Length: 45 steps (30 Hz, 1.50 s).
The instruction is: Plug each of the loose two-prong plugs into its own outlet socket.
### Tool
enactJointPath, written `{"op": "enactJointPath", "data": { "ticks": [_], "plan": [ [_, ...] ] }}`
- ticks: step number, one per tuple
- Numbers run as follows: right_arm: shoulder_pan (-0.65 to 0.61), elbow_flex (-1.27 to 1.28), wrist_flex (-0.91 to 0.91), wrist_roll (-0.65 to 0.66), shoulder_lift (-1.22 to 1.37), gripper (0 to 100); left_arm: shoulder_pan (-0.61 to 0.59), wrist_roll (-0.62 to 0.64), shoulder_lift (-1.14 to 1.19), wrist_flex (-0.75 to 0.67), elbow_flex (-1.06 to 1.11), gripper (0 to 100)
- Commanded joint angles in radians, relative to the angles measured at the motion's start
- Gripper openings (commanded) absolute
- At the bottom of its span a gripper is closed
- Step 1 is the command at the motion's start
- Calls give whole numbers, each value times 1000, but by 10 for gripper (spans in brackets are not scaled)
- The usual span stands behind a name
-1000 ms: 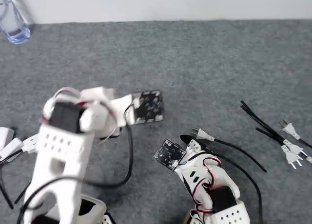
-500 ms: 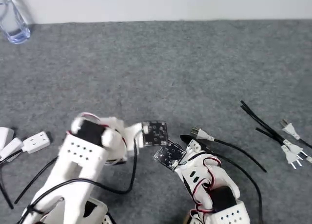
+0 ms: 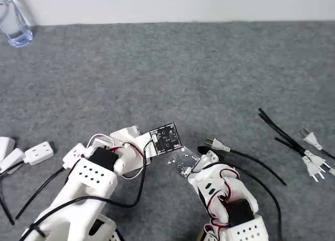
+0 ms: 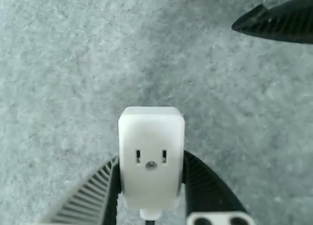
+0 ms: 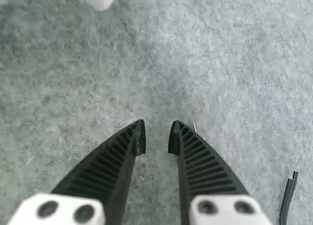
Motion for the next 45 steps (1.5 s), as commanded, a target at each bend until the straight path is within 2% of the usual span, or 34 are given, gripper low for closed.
{"op": "enactJointPath", "data": {
  "ticks": [1,6,8,22,31,38,40,45],
  "plan": [
    [-5,17,-18,14,-7,84,48,11,9,98,25,89],
    [-5,17,-18,14,-7,83,118,11,11,270,25,270],
    [-5,17,-18,14,-7,82,117,9,11,293,24,306],
    [-5,17,-16,14,-7,80,149,15,11,292,-27,309],
    [-4,17,-18,14,-7,80,181,17,12,69,119,309],
    [-4,17,-21,29,-7,80,241,25,11,149,120,309],
    [7,17,-22,34,-7,80,235,92,2,184,108,309],
    [18,17,-24,32,-16,80,69,137,2,282,-28,309]
  ]
}}
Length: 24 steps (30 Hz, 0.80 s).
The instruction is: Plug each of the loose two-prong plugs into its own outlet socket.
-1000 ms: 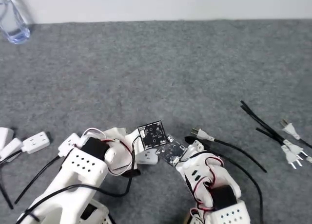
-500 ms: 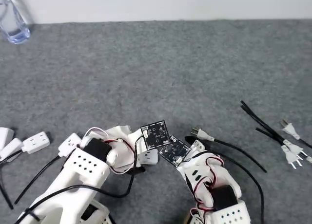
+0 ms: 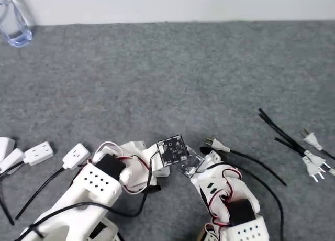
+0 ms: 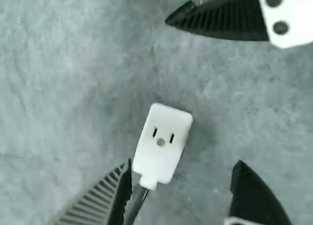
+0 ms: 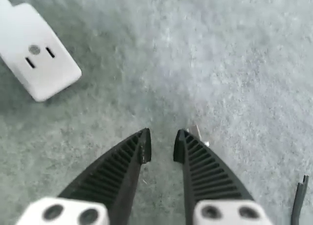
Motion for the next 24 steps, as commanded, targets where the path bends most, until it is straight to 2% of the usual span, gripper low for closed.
{"op": "enactJointPath", "data": {
  "ticks": [1,5,10,15,24],
  "plan": [
    [-8,17,-28,18,-24,80,-117,9,17,121,-74,309],
    [-13,17,-16,18,-24,83,-183,9,17,132,-153,309],
    [-87,17,24,26,-24,83,-176,9,26,132,-298,309],
    [-96,17,21,26,-24,83,-176,11,26,176,-421,309],
    [-93,17,16,28,-24,83,-176,9,26,226,-441,309]
  ]
}}
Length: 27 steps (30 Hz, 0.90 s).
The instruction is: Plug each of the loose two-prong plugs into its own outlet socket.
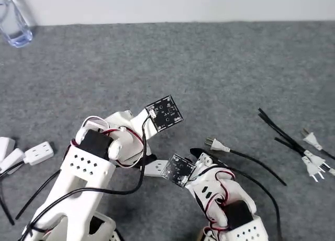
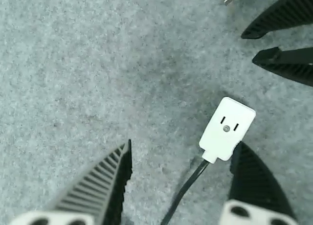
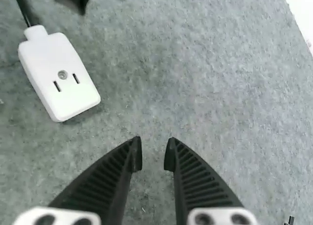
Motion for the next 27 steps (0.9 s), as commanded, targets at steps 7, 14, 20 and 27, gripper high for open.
{"op": "enactJointPath", "data": {
  "ticks": [7,14,20,27],
  "plan": [
    [87,-18,5,8,-7,83,-6,-2,0,66,-8,309],
    [321,-115,-2,-41,-7,83,-3,-38,0,-68,179,309],
    [547,-180,-91,-115,-4,83,110,-38,0,-163,311,309],
    [645,-316,-30,-123,4,79,252,-38,2,-245,378,309]
  ]
}}
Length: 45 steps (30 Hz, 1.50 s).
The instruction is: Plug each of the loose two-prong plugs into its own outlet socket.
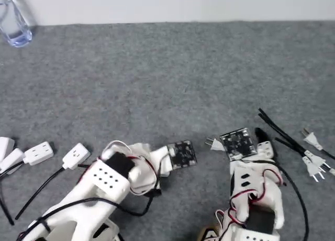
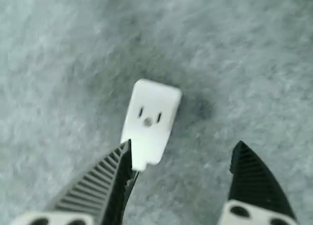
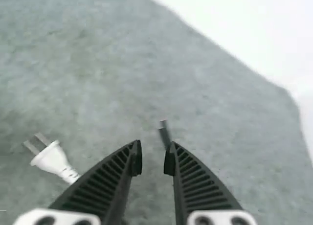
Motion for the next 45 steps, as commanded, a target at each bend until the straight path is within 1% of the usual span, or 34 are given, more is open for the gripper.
{"op": "enactJointPath", "data": {
  "ticks": [1,5,7,12,14,18,22,25,29,36,38,43,45],
  "plan": [
    [33,-120,31,-14,4,79,68,-9,2,-69,16,309],
    [27,-149,58,-14,4,79,95,-12,2,-87,41,309],
    [27,-149,56,-14,4,79,95,-43,2,-86,51,309],
    [25,-152,56,-14,4,79,89,-63,2,-86,64,309],
    [25,-152,56,-12,4,79,87,-97,2,-87,64,309],
    [-19,-152,82,-14,4,79,31,-106,17,-153,54,309],
    [-102,-133,124,-18,4,79,23,-106,164,-163,-8,309],
    [-124,-101,119,-40,2,79,25,-107,331,-173,-77,309],
    [-133,-57,102,-40,-5,79,31,-106,442,-120,-189,309],
    [-130,-3,70,-37,-7,79,35,-110,471,-94,-217,309],
    [-130,-3,70,-37,-7,79,28,-147,471,-80,-217,309],
    [-133,0,70,-37,-7,79,-69,-204,473,-66,-255,309],
    [-133,0,70,-37,-7,79,-98,-219,473,-34,-294,309]
  ]
}}
